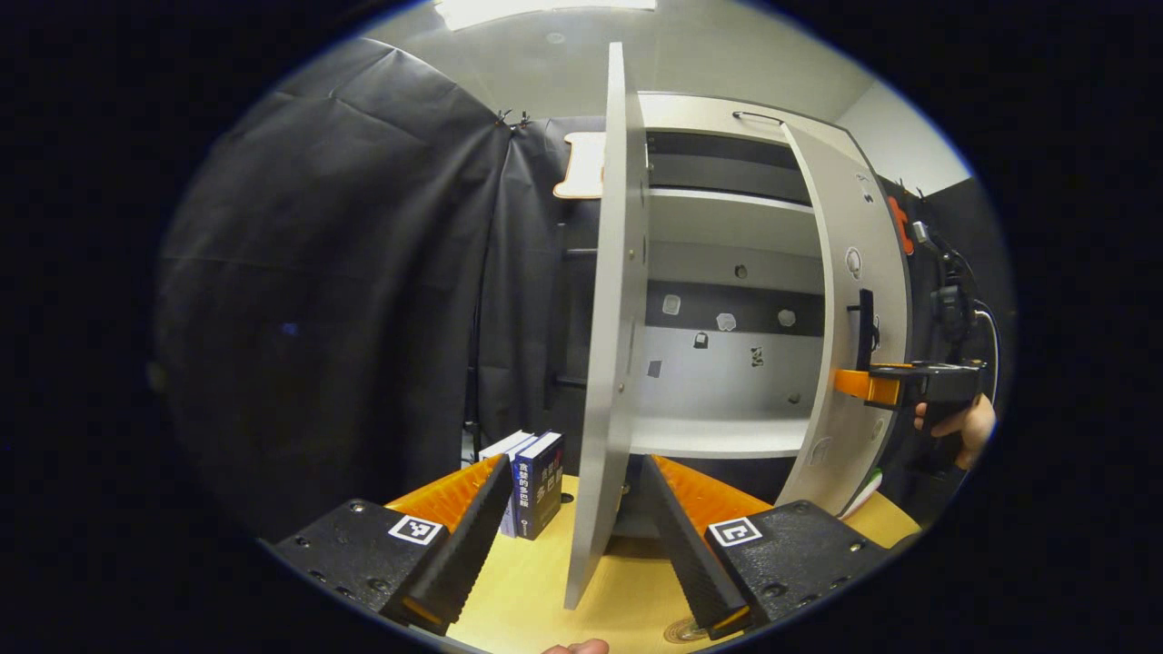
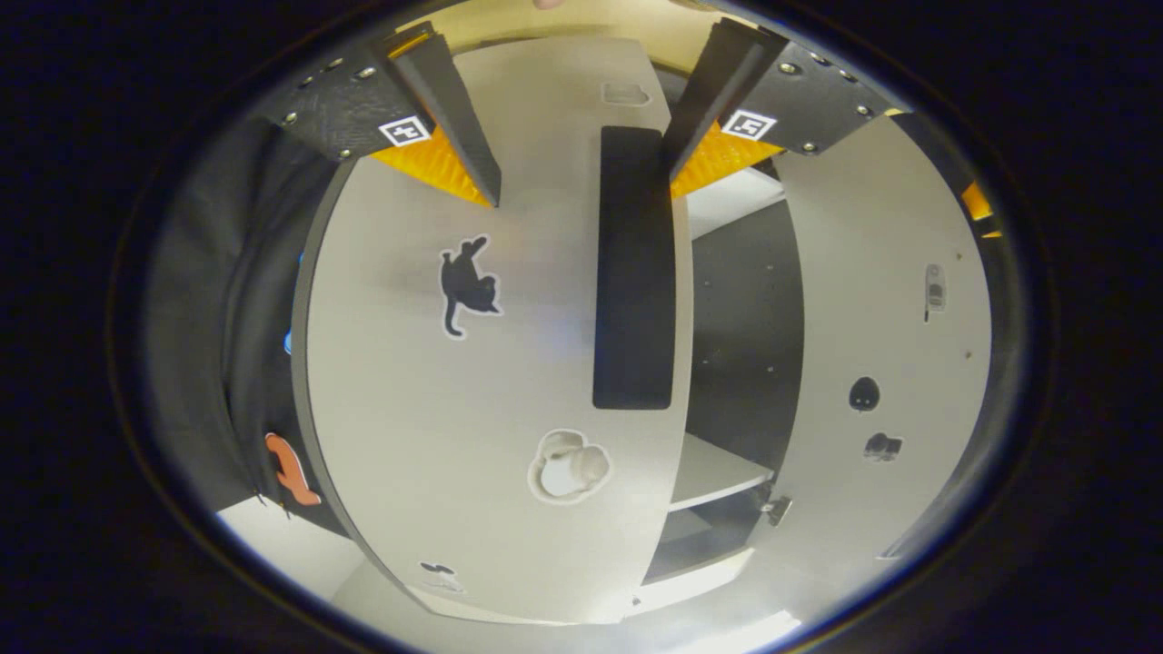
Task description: Grasp the bottle in the cabinet with the left hand and place it on the coaster, then close the right door with the right hand and the left door with the left hand.
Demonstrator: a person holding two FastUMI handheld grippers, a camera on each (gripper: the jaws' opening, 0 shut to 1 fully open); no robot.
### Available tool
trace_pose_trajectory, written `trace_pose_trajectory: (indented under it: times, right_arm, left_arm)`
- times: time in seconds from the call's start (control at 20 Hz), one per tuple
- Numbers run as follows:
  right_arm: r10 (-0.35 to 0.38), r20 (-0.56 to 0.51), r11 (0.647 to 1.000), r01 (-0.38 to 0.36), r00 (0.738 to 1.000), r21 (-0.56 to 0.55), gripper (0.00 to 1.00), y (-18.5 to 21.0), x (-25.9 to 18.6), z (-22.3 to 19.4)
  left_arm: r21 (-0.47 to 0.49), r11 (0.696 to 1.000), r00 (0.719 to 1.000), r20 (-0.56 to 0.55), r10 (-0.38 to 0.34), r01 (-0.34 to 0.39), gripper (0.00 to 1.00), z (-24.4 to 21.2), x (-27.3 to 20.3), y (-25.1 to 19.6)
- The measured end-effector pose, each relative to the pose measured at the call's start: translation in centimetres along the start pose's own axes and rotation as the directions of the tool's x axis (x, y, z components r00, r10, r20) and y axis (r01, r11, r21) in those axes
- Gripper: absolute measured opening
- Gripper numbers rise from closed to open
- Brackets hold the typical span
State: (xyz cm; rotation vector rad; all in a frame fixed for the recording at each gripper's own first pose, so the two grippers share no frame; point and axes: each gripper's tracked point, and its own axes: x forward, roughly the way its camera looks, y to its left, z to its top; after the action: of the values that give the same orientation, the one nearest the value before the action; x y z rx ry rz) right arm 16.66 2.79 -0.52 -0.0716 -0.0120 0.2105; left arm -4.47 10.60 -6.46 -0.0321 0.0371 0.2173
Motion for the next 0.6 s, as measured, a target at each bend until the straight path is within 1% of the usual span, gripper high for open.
trace_pose_trajectory:
  times: [0.1,0.15,0.2,0.25,0.4,0.6]
  right_arm:
    - [-0.034,0.01,0.999,0.034,0.999,0.0,1.0,-0.1,0.7,0.0]
    - [-0.053,0.017,0.999,0.053,0.998,-0.002,0.96,0.0,0.9,0.1]
    - [-0.073,0.022,0.997,0.073,0.997,0.0,0.97,0.1,1.2,0.1]
    - [-0.093,0.027,0.996,0.093,0.995,-0.001,1.0,0.2,1.5,0.2]
    - [-0.151,0.036,0.989,0.151,0.988,0.004,1.0,0.1,2.2,0.1]
    - [-0.205,0.045,0.979,0.204,0.978,0.014,1.0,0.1,2.5,0.2]
  left_arm:
    - [0.0,1.0,1.0,0.001,0.004,-0.004,0.91,0.2,0.2,0.7]
    - [-0.002,1.0,1.0,0.001,0.004,-0.004,0.91,0.3,0.4,1.0]
    - [-0.006,1.0,1.0,0.003,0.002,-0.002,0.91,0.5,0.5,1.2]
    - [-0.006,1.0,1.0,0.004,0.003,-0.003,0.91,0.6,0.7,1.5]
    - [-0.011,1.0,1.0,0.0,0.014,-0.014,0.91,1.0,1.1,2.8]
    - [-0.029,1.0,1.0,-0.011,0.003,-0.003,0.91,1.5,1.3,3.8]
